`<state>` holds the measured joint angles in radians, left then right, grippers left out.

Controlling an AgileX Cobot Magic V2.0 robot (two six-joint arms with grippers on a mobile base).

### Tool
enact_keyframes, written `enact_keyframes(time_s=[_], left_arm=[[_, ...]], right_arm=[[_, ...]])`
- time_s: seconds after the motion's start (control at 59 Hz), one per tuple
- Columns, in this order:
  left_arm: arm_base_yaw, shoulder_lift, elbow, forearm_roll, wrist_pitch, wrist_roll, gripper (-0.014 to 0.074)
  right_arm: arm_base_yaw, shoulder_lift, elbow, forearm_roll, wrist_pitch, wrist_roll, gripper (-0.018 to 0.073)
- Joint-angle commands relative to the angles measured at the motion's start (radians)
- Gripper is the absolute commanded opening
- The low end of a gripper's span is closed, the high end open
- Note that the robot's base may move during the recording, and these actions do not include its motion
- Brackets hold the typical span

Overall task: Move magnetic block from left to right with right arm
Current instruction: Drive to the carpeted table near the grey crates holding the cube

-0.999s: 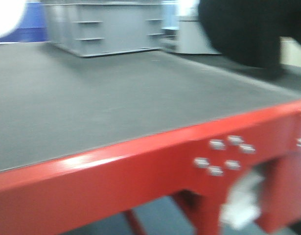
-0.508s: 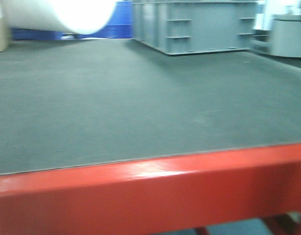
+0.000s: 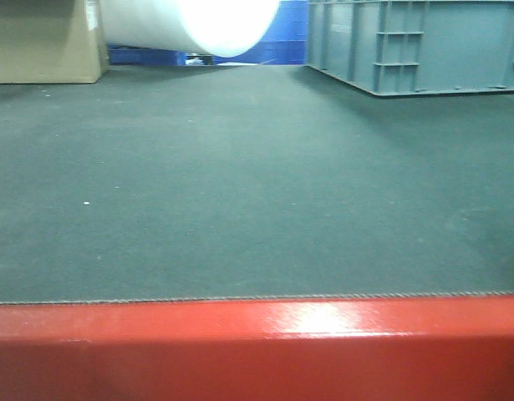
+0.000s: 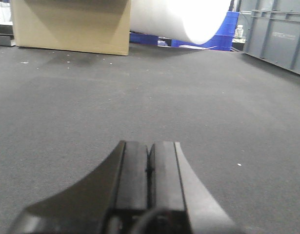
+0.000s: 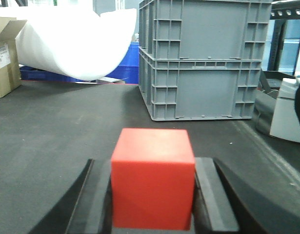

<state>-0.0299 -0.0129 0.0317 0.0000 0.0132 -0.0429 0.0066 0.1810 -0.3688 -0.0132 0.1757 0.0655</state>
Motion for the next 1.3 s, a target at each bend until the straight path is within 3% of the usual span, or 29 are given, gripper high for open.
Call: enact_keyframes(time_s=[0.0, 1.287], left_arm=[[-0.003, -0.006, 0.009, 0.0, -0.088, -0.004, -0.0116], [-0.003, -0.006, 0.009, 0.0, -0.088, -0.004, -0.0116]], right_arm=[[-0.007, 0.011, -0.03, -0.009, -0.088, -0.012, 0.0212], [-0.007, 0.011, -0.03, -0.009, -0.132, -0.012, 0.0212]])
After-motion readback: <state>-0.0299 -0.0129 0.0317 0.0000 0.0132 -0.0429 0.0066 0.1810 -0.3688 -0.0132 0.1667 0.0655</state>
